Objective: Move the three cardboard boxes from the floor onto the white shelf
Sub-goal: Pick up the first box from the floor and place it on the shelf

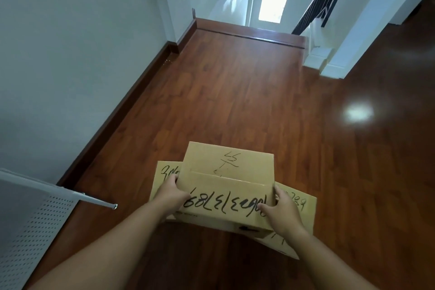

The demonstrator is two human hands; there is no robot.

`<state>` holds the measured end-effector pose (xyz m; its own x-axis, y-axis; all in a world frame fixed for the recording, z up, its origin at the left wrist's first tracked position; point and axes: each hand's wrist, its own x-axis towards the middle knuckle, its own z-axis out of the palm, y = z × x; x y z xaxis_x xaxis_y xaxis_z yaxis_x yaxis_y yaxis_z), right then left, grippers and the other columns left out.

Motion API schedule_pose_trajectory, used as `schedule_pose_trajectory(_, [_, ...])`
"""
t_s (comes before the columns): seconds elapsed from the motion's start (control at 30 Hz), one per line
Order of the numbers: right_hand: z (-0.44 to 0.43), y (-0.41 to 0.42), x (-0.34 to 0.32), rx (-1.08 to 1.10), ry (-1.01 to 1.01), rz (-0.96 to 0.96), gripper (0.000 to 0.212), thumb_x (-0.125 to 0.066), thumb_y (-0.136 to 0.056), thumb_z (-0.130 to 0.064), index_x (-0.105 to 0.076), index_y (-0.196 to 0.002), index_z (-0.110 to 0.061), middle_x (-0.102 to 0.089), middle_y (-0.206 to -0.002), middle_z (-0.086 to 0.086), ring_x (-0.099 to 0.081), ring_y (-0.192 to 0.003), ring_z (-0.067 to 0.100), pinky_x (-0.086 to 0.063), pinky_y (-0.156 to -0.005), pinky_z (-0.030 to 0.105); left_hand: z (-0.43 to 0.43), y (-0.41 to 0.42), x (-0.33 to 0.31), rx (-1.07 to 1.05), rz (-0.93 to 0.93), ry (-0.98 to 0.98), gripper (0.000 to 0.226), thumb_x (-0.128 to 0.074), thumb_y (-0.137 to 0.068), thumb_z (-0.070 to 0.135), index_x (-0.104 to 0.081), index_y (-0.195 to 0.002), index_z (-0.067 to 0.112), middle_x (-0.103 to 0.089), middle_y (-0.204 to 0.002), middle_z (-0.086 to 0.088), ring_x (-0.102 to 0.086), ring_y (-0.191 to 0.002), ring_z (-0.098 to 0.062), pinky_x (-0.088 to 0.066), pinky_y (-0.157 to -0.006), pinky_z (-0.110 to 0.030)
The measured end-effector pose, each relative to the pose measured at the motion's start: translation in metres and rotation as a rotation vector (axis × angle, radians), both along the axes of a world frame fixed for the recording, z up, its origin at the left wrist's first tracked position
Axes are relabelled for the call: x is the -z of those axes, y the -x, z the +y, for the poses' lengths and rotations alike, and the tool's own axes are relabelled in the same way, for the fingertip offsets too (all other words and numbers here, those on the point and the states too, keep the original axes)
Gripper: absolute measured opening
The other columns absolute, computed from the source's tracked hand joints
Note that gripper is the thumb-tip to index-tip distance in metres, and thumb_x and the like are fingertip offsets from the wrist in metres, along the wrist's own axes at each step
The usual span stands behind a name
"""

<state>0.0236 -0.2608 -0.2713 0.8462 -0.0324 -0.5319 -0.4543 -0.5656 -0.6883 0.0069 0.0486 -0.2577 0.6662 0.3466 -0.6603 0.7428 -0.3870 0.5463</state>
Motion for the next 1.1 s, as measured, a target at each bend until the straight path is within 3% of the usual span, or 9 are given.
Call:
schedule_pose_trajectory(0.07, [0.009,-0.008,-0.025,0.018,-0.026,-0.057,0.075,-0.082,-0.088,-0.014,-0.045,-0.154,-0.016,-0.059,-0.108,-0.014,-0.061,-0.097,0.004,-0.053,-0.071,0.018,0.011,-0.001,-0.023,-0.015,-0.059,0.005,0.054,-0.081,-0.083,0.011,-0.051,-0.127,0.024,-0.064,-0.114,0.002,-0.063,-0.101,-0.018,-0.055,-0.071,-0.032])
schedule_pose_trajectory(0.13, [0.021,-0.017,-0.056,0.018,-0.057,-0.094,0.080,-0.086,-0.084,-0.019,-0.045,-0.154,-0.020,-0.062,-0.117,-0.009,-0.065,-0.105,0.011,-0.062,-0.082,0.032,0.026,0.000,-0.055,-0.043,-0.114,0.011,0.054,-0.082,-0.082,0.010,-0.051,-0.124,0.023,-0.064,-0.118,0.000,-0.064,-0.102,-0.016,-0.055,-0.068,-0.028])
schedule_pose_trajectory(0.23, [0.044,-0.031,-0.112,-0.023,-0.080,-0.138,0.086,-0.090,-0.079,-0.023,-0.046,-0.152,-0.024,-0.066,-0.123,-0.006,-0.069,-0.108,0.015,-0.065,-0.083,0.043,0.051,0.003,-0.113,-0.087,-0.162,0.019,0.057,-0.083,-0.081,0.011,-0.050,-0.126,0.023,-0.063,-0.121,-0.002,-0.066,-0.107,-0.020,-0.063,-0.081,-0.039])
schedule_pose_trajectory(0.3, [0.061,-0.040,-0.159,-0.074,-0.083,-0.189,0.085,-0.092,-0.077,-0.022,-0.049,-0.150,-0.024,-0.066,-0.121,-0.006,-0.070,-0.105,0.015,-0.066,-0.080,0.041,0.067,0.006,-0.159,-0.118,-0.185,0.039,0.059,-0.082,-0.082,0.011,-0.047,-0.128,0.023,-0.063,-0.122,-0.002,-0.067,-0.109,-0.022,-0.063,-0.088,-0.047])
schedule_pose_trajectory(0.6, [0.143,-0.060,-0.390,-0.301,-0.077,-0.456,0.084,-0.091,-0.077,-0.036,-0.050,-0.149,-0.021,-0.063,-0.112,-0.011,-0.065,-0.094,0.006,-0.061,-0.071,0.030,0.139,0.045,-0.389,-0.248,-0.367,-0.023,0.056,-0.082,-0.086,0.022,-0.048,-0.130,0.016,-0.063,-0.126,-0.009,-0.065,-0.109,-0.027,-0.058,-0.094,-0.050])
schedule_pose_trajectory(0.7, [0.174,-0.056,-0.463,-0.368,-0.128,-0.534,0.087,-0.089,-0.075,-0.046,-0.050,-0.148,-0.021,-0.065,-0.117,-0.008,-0.069,-0.097,0.012,-0.064,-0.074,0.038,0.164,0.066,-0.465,-0.306,-0.439,-0.008,0.054,-0.080,-0.086,0.026,-0.048,-0.130,0.020,-0.064,-0.124,-0.007,-0.068,-0.106,-0.028,-0.060,-0.089,-0.053])
schedule_pose_trajectory(0.87, [0.233,-0.043,-0.572,-0.466,-0.171,-0.659,0.077,-0.086,-0.080,-0.045,-0.054,-0.144,-0.018,-0.059,-0.116,-0.006,-0.063,-0.103,0.017,-0.057,-0.081,0.036,0.200,0.108,-0.572,-0.427,-0.552,-0.013,0.046,-0.076,-0.092,0.025,-0.050,-0.130,0.021,-0.063,-0.123,-0.005,-0.067,-0.096,-0.024,-0.057,-0.067,-0.040])
schedule_pose_trajectory(1.0, [0.280,-0.021,-0.638,-0.530,-0.238,-0.684,0.049,-0.085,-0.083,-0.042,-0.058,-0.121,-0.028,-0.057,-0.097,-0.016,-0.059,-0.089,0.007,-0.046,-0.070,0.026,0.237,0.157,-0.633,-0.503,-0.602,-0.028,0.048,-0.078,-0.089,0.026,-0.053,-0.130,0.021,-0.064,-0.128,-0.005,-0.071,-0.101,-0.030,-0.064,-0.075,-0.051])
schedule_pose_trajectory(1.1, [0.319,-0.003,-0.678,-0.597,-0.290,-0.722,0.050,-0.083,-0.079,-0.053,-0.059,-0.116,-0.031,-0.066,-0.107,-0.011,-0.065,-0.097,0.013,-0.055,-0.081,0.037,0.263,0.197,-0.672,-0.541,-0.641,-0.058,0.049,-0.077,-0.091,0.028,-0.053,-0.132,0.021,-0.064,-0.127,-0.004,-0.071,-0.101,-0.029,-0.063,-0.073,-0.049])
